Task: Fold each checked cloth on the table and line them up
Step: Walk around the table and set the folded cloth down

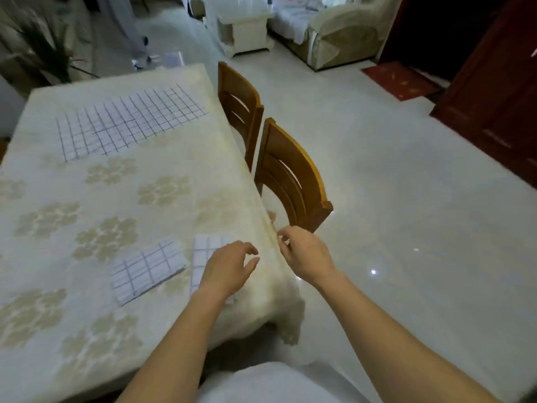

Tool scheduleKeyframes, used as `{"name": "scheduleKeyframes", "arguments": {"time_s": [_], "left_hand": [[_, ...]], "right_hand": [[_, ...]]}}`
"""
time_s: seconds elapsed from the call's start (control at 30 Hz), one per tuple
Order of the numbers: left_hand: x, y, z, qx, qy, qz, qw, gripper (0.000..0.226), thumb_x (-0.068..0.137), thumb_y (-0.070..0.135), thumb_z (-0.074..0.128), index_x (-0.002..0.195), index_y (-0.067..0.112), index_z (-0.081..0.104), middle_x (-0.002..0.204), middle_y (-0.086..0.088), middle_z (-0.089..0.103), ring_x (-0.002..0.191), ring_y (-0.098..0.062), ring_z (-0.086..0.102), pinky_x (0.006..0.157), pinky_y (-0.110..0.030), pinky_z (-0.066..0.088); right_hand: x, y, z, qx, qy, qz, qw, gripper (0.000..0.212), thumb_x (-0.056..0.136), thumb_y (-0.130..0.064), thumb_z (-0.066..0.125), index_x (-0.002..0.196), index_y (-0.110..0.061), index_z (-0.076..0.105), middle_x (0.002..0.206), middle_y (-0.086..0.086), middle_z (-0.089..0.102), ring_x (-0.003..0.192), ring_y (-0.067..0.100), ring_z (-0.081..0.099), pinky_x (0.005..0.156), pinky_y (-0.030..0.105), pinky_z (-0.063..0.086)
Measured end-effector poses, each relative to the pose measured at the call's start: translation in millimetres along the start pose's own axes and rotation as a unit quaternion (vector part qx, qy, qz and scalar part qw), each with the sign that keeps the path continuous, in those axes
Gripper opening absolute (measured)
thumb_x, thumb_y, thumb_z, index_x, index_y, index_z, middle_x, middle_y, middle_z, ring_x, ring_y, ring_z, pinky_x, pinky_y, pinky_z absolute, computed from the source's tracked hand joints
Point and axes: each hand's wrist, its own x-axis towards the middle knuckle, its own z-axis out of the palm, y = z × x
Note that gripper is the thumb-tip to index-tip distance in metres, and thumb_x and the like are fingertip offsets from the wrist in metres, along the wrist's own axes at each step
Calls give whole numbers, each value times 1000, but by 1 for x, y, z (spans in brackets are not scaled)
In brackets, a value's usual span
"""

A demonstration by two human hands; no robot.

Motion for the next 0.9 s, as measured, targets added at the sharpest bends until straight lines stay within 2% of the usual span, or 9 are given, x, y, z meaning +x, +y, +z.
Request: {"name": "scheduleKeyframes", "arguments": {"time_s": [0.07,0.17,0.23,0.33,0.4,0.47,0.6,0.77,0.9], "left_hand": [[17,39,3,-21,-29,24,999,24,100,45,56,119,33,65,124,13,66,107,-4,59,97,-24,50],[40,86,0,-21,-46,70,996,22,100,38,59,119,30,67,119,12,67,100,-1,57,88,-18,46],[57,108,-2,-21,-40,81,996,22,100,34,60,119,27,69,117,10,69,101,-4,62,87,-20,47],[82,131,2,-45,-15,75,996,21,99,33,60,117,27,70,115,12,70,102,-5,64,93,-29,53],[101,148,7,-44,-5,81,996,21,100,32,59,117,26,70,111,10,71,101,-7,64,94,-33,54],[123,168,12,-43,6,96,994,22,100,31,58,116,24,71,109,8,71,100,-9,64,93,-34,54],[185,211,26,-75,0,145,987,18,101,31,58,111,25,70,108,9,70,101,-7,63,90,-31,52],[277,269,41,-31,-46,181,982,22,103,34,51,118,29,66,112,12,67,103,-11,61,90,-31,48],[326,294,44,30,-66,178,981,25,103,37,48,121,29,64,114,10,67,104,-15,61,90,-31,45]], "right_hand": [[-9,38,-33,-17,7,24,1000,20,99,-41,53,110,-28,63,101,-7,68,85,12,65,81,27,57],[-16,86,-69,-29,64,35,997,19,99,-36,55,112,-26,65,102,-7,69,86,11,65,78,24,56],[-15,110,-84,-38,84,35,995,22,99,-34,56,115,-25,66,105,-7,70,90,11,65,80,26,56],[-7,136,-101,-48,90,24,995,21,98,-30,57,114,-21,67,105,-5,70,93,14,65,83,27,51],[1,156,-111,-53,99,15,994,19,97,-27,58,111,-19,68,103,-4,71,94,17,65,86,32,48],[9,178,-123,-53,112,15,992,18,95,-25,59,109,-18,68,100,-4,71,92,19,65,86,37,48],[41,238,-158,-96,103,36,989,14,95,-26,59,104,-20,68,97,-5,70,90,21,64,84,38,48],[96,297,-210,-121,86,61,987,19,97,-28,56,111,-21,66,101,-6,70,96,20,62,89,36,45],[136,337,-233,-126,94,75,985,17,96,-28,57,107,-21,67,98,-5,71,95,22,63,87,36,44]]}}
